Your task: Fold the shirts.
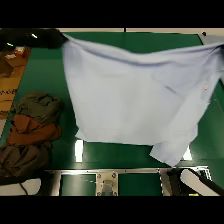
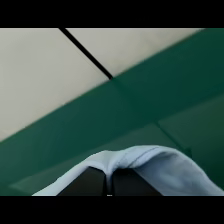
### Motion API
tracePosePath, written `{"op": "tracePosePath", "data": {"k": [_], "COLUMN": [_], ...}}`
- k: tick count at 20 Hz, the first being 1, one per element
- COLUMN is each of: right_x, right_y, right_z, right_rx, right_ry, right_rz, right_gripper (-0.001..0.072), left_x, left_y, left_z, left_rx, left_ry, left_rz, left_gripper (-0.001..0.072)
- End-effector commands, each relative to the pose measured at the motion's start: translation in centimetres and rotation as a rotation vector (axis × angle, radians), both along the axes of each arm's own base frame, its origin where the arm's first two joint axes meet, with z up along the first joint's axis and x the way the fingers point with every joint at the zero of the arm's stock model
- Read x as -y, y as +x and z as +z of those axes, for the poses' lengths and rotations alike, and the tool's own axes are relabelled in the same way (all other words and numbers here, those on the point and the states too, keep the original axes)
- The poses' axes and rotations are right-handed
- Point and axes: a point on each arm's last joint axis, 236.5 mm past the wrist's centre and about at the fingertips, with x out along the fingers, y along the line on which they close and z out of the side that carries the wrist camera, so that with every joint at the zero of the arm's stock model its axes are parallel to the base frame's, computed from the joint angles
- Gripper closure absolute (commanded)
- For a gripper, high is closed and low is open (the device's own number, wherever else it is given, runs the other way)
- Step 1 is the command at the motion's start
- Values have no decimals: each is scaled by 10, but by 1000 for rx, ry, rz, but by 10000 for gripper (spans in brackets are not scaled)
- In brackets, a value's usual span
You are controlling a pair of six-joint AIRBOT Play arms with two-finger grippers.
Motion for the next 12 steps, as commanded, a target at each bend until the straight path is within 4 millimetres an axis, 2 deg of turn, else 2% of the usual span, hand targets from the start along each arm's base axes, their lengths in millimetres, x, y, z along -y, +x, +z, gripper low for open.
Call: {"op": "tracePosePath", "data": {"k": [1, 3, 5, 7, 10, 12], "right_x": [-3, 4, 6, 13, 32, 45], "right_y": [38, 47, 59, 74, 97, 102], "right_z": [-148, -206, -239, -243, -219, -202], "right_rx": [-268, -369, -423, -424, -383, -366], "right_ry": [107, 159, 195, 213, 245, 270], "right_rz": [55, 60, 80, 110, 141, 158], "right_gripper": [694, 693, 693, 693, 693, 693], "left_x": [25, 23, 20, 16, 10, 12], "left_y": [27, 37, 45, 57, 70, 63], "left_z": [-132, -176, -199, -203, -195, -199], "left_rx": [-260, -340, -370, -356, -308, -334], "left_ry": [-21, -31, -39, -63, -69, -60], "left_rz": [-11, 25, 62, 118, 154, 131], "left_gripper": [681, 681, 681, 681, 681, 681]}}
